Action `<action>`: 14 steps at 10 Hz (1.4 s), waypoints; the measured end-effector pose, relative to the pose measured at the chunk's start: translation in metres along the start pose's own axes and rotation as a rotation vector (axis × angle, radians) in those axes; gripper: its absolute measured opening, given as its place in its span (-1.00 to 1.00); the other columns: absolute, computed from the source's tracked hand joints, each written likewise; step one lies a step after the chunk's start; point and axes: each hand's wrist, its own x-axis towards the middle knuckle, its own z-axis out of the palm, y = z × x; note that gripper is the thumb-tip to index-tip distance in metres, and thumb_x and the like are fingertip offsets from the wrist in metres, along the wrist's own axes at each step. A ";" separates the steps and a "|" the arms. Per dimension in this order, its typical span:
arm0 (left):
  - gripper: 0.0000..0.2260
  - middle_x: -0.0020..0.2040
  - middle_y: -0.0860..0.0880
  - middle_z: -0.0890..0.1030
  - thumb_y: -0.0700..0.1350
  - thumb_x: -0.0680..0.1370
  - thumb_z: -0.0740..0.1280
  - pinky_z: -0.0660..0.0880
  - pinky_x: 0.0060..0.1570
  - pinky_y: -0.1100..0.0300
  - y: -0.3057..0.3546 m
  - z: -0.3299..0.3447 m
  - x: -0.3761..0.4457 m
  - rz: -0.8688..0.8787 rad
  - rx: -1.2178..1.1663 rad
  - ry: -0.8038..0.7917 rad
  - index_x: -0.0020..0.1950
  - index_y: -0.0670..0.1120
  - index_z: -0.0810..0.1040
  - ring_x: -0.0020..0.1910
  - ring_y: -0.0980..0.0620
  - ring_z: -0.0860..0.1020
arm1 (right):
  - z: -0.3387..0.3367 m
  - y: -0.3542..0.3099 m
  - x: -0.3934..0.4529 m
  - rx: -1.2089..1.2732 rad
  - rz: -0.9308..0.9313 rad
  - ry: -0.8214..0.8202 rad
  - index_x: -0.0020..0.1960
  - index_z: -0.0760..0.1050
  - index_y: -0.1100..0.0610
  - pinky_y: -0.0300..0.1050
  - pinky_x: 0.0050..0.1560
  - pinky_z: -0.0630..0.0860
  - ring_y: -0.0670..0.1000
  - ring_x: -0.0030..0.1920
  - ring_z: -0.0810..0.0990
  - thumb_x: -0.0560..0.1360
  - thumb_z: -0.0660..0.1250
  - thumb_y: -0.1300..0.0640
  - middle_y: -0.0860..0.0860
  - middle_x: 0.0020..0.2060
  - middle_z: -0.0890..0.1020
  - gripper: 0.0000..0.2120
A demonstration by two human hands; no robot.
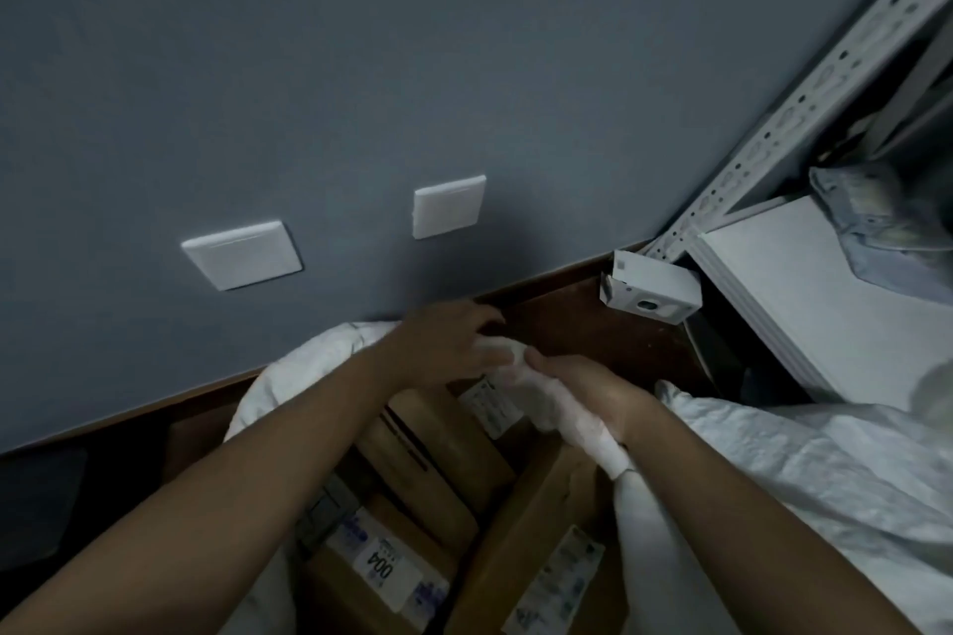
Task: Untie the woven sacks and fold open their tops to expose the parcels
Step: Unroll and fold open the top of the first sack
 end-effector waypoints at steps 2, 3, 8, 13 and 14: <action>-0.70 0.21 -0.04 0.53 0.02 0.65 0.11 0.33 0.13 0.27 -0.011 0.017 0.030 -0.139 -0.171 -0.075 0.21 -0.09 0.53 0.16 -0.01 0.49 | -0.018 -0.020 -0.031 -1.627 -0.339 -0.192 0.16 0.51 0.01 -0.08 -0.07 0.49 0.03 -0.02 0.61 0.55 0.18 -0.24 0.02 -0.03 0.64 -0.62; -0.49 0.31 -0.06 0.48 0.25 0.59 0.01 0.32 0.29 0.05 0.009 0.017 0.035 -0.125 0.120 -0.066 0.36 -0.03 0.42 0.26 -0.05 0.44 | -0.022 -0.013 -0.020 -1.475 -0.288 -0.073 0.09 0.59 0.13 -0.12 -0.09 0.41 0.08 -0.06 0.61 0.60 0.15 -0.12 0.08 -0.14 0.65 -0.63; -0.74 -0.11 -0.06 0.59 0.16 0.61 0.07 0.39 0.07 0.02 0.027 0.035 0.075 0.043 0.086 0.166 -0.12 0.07 0.44 -0.05 -0.10 0.56 | -0.070 -0.039 -0.074 -0.275 -0.076 0.047 0.12 0.59 0.16 -0.20 -0.16 0.58 -0.01 -0.12 0.67 0.55 0.31 0.19 0.09 -0.08 0.69 -0.83; -0.61 0.18 -0.06 0.51 0.20 0.57 0.09 0.13 0.36 -0.04 0.115 0.060 0.048 0.375 0.539 0.087 0.17 0.01 0.55 0.24 -0.10 0.41 | -0.069 0.013 -0.109 -1.029 -0.391 0.337 0.41 0.36 0.09 -0.18 0.23 0.31 0.05 0.28 0.39 0.63 0.15 0.02 0.08 0.23 0.47 -0.62; -0.64 0.14 -0.15 0.49 0.14 0.55 0.17 0.35 0.15 -0.02 0.132 0.072 0.017 0.048 0.156 0.359 0.14 -0.09 0.52 0.14 -0.17 0.44 | -0.079 0.019 -0.106 -0.399 -0.234 0.275 0.33 0.47 0.17 -0.12 0.24 0.45 0.02 0.17 0.56 0.59 0.25 0.07 0.09 0.19 0.59 -0.65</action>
